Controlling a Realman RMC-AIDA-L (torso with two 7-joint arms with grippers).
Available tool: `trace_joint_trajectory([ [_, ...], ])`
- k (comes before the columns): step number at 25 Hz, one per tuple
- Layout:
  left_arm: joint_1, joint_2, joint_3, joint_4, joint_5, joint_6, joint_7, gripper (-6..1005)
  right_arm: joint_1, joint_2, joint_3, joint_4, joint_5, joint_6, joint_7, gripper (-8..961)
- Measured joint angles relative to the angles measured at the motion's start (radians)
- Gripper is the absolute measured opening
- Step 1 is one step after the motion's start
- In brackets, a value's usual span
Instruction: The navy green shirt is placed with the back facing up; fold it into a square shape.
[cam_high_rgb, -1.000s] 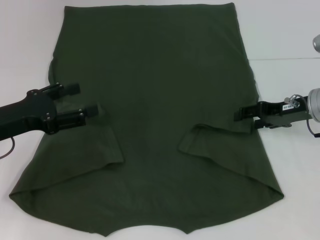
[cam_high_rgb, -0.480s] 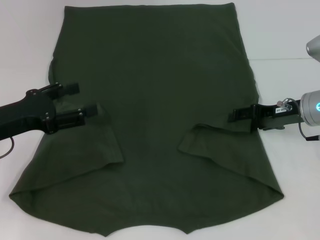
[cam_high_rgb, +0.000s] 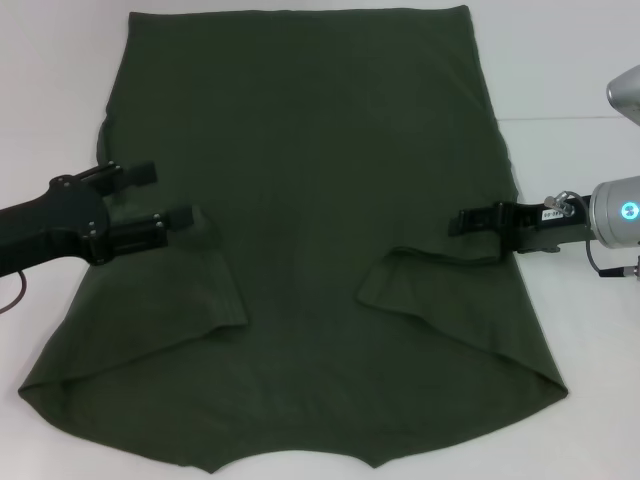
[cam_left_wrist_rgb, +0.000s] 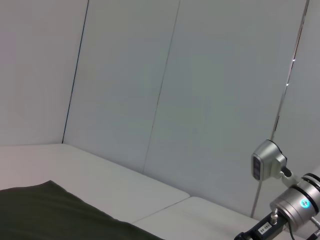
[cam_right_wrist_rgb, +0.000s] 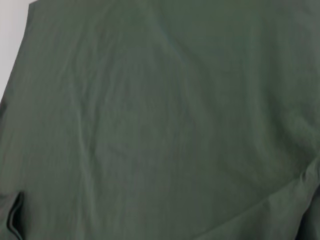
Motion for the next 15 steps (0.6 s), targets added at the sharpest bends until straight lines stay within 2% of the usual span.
trace_joint_trajectory([
  [12, -0.002, 0.002, -0.001, 0.0, 0.0, 0.0, 0.0, 915, 0.008, 0.019, 0.0, 0.012, 0.019, 0.036, -0.003, 808],
  [15, -0.002, 0.002, -0.002, 0.001, 0.0, 0.002, 0.0, 915, 0.008, 0.018, 0.011, 0.005, 0.103, 0.01, -0.037, 808],
])
